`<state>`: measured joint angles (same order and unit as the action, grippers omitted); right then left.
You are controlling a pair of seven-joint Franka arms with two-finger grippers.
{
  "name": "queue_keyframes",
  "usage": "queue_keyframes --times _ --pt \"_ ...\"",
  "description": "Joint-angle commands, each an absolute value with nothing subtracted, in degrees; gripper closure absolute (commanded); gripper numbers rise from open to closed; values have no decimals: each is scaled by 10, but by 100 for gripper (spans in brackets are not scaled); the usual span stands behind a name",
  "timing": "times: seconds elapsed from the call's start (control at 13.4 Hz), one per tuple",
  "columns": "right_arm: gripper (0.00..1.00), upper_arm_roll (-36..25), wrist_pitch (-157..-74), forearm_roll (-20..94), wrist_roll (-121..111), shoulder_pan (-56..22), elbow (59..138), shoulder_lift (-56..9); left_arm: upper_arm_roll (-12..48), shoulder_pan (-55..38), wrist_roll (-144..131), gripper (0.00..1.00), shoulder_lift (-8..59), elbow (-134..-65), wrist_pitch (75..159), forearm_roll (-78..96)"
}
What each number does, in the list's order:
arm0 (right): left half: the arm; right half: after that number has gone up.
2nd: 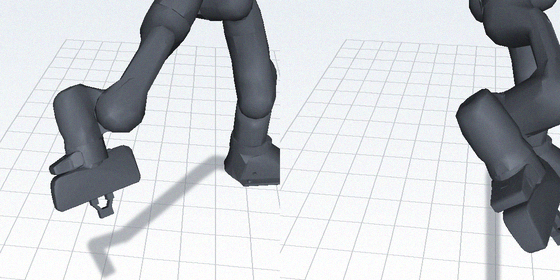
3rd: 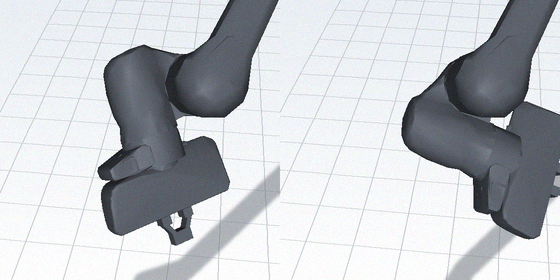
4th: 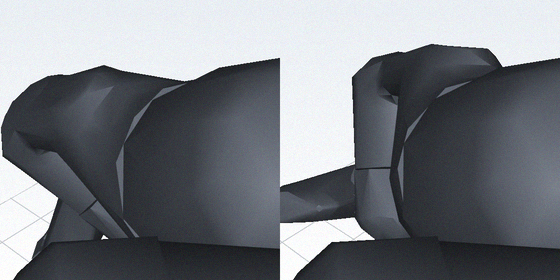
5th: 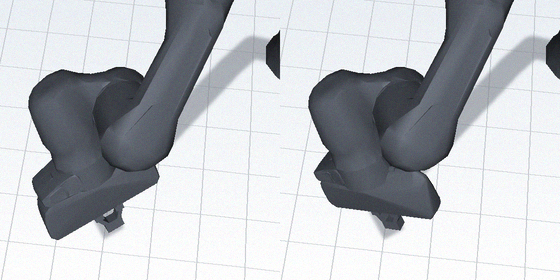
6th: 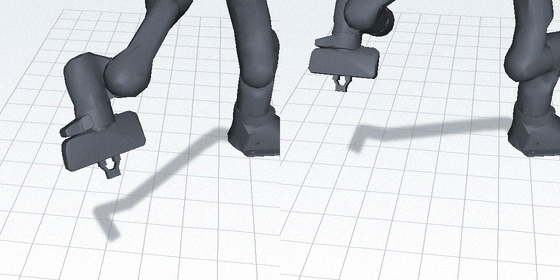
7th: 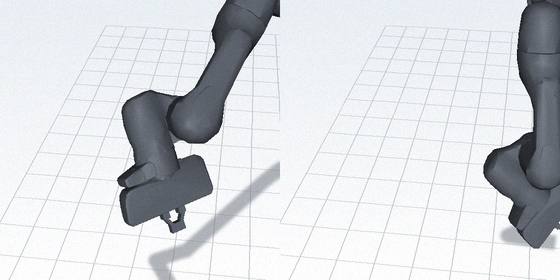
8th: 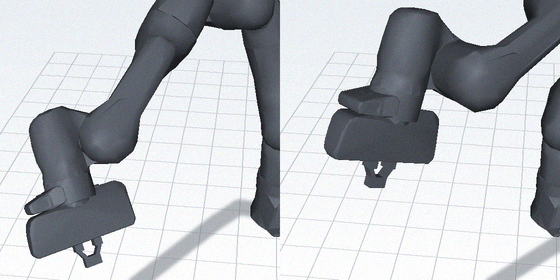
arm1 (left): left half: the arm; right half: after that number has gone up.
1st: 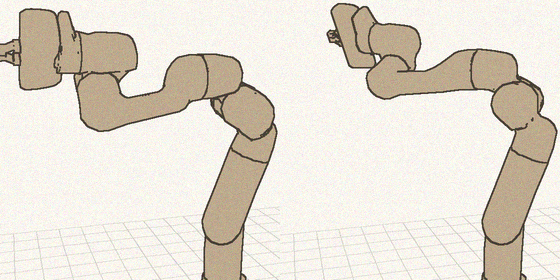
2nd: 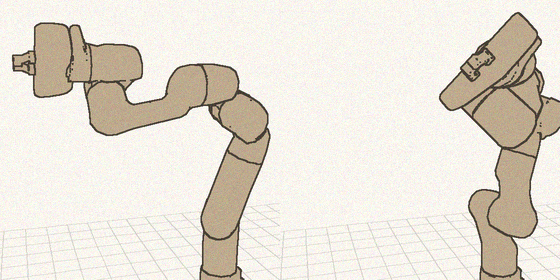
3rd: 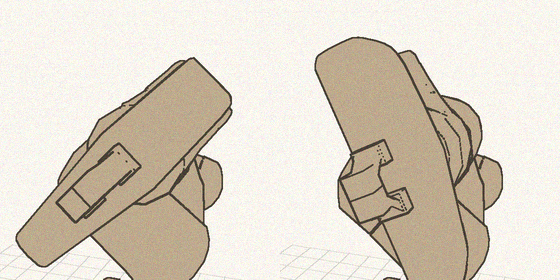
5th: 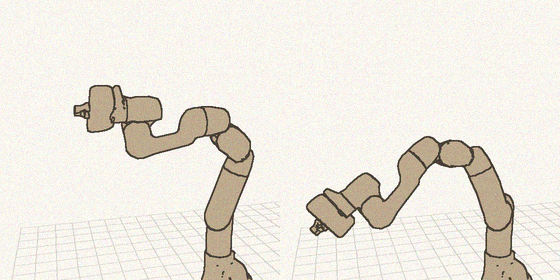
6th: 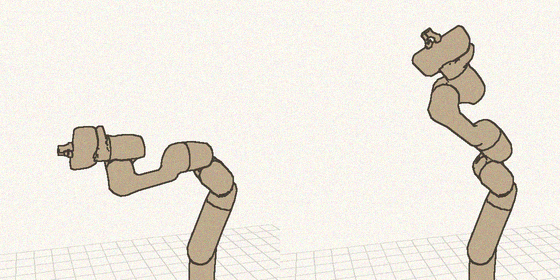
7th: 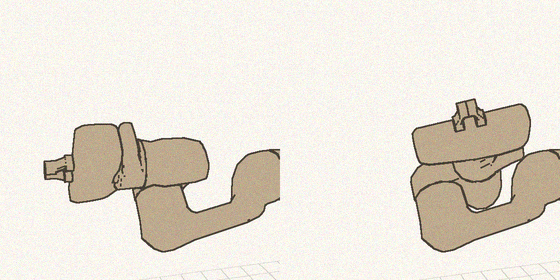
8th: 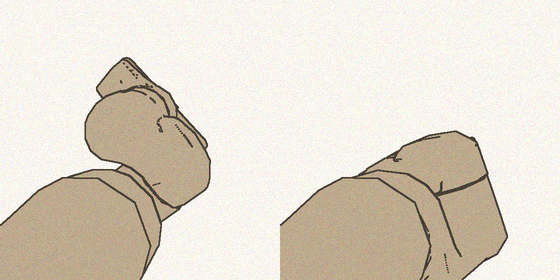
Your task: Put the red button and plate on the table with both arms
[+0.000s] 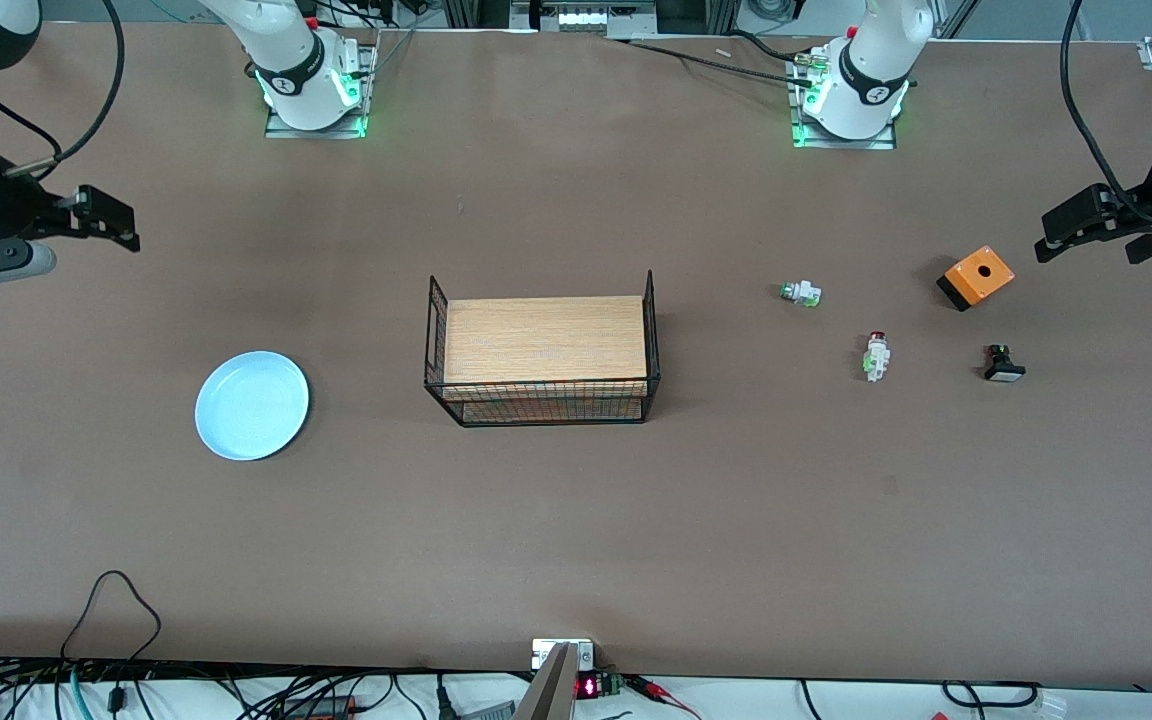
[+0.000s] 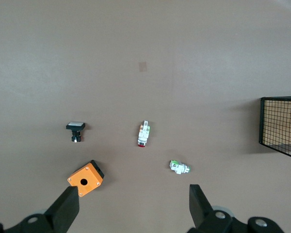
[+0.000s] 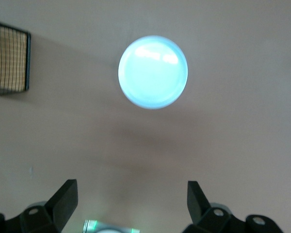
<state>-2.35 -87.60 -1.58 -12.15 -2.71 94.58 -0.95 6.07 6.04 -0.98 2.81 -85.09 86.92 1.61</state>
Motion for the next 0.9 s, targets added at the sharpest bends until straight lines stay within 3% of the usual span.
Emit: queue_keyframes --times 0.0,0.15,0.82 --pt "0 -22 -806 -18 -115 -24 901 -16 63 65 -3 0 27 -845 859 19" --pt "0 -23 -806 -15 -115 -20 897 -41 62 66 -1 0 28 -845 864 19" --pt "0 -22 -807 -29 -114 -19 888 -44 62 67 4 0 26 -850 870 18"
